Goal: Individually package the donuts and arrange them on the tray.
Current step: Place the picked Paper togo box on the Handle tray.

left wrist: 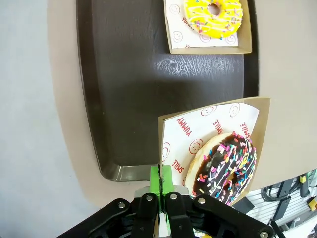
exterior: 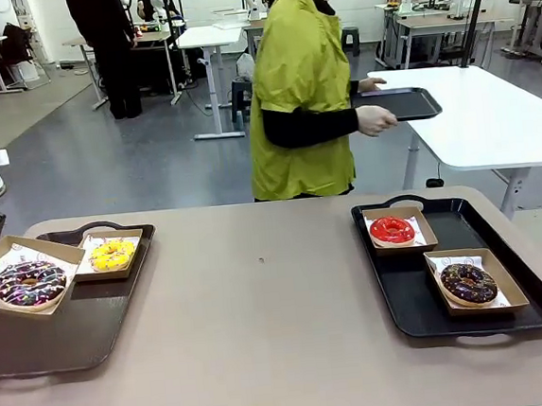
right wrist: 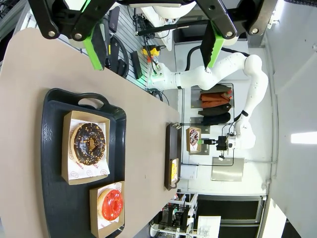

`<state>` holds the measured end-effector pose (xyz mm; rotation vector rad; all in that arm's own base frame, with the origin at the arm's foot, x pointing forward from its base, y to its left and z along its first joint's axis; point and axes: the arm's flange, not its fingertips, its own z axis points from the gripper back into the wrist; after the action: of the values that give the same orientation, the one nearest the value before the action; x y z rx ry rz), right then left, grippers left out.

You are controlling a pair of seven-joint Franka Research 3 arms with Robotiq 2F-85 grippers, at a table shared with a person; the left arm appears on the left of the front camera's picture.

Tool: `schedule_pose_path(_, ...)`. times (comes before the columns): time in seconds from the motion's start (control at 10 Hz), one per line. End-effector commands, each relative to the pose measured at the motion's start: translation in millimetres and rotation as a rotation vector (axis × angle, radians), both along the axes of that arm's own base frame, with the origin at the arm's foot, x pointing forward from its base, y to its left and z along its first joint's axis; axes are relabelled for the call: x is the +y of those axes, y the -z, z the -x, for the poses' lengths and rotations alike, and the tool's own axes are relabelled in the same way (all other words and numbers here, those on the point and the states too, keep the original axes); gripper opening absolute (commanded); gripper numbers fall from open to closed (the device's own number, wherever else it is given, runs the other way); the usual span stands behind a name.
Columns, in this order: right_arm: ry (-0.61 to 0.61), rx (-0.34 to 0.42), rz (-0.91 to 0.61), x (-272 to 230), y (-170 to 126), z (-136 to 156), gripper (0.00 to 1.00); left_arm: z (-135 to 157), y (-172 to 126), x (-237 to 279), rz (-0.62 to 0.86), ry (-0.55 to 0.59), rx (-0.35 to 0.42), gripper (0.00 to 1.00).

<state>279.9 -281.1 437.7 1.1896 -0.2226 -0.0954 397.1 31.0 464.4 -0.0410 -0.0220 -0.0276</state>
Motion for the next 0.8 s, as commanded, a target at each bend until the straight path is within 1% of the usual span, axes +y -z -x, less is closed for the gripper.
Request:
schedule_pose_path(0.0, -0.022, -0.004, 0.006, -3.2, 0.3, 2.0, 1.00, 1.0, 30.3, 2.0, 0.007, -0.025, -0.042, 0.01)
schedule_pose_path(0.1, -0.022, -0.004, 0.006, -3.2, 0.3, 2.0, 1.00, 0.0, 42.3, 3.4, 0.018, -0.024, -0.054, 0.01)
schedule_pose_path(0.2, -0.022, -0.004, 0.006, -3.2, 0.3, 2.0, 1.00, -2.5, 54.3, 6.6, 0.026, -0.034, -0.049, 0.01)
schedule_pose_path(0.5, -0.022, -0.004, 0.006, -3.2, 0.3, 2.0, 1.00, -15.8, 76.7, 12.5, 0.057, -0.042, -0.044, 0.01)
schedule_pose_path(0.7, -0.022, -0.004, 0.006, -3.2, 0.3, 2.0, 1.00, -26.0, 90.0, 12.8, 0.073, -0.047, -0.009, 0.01)
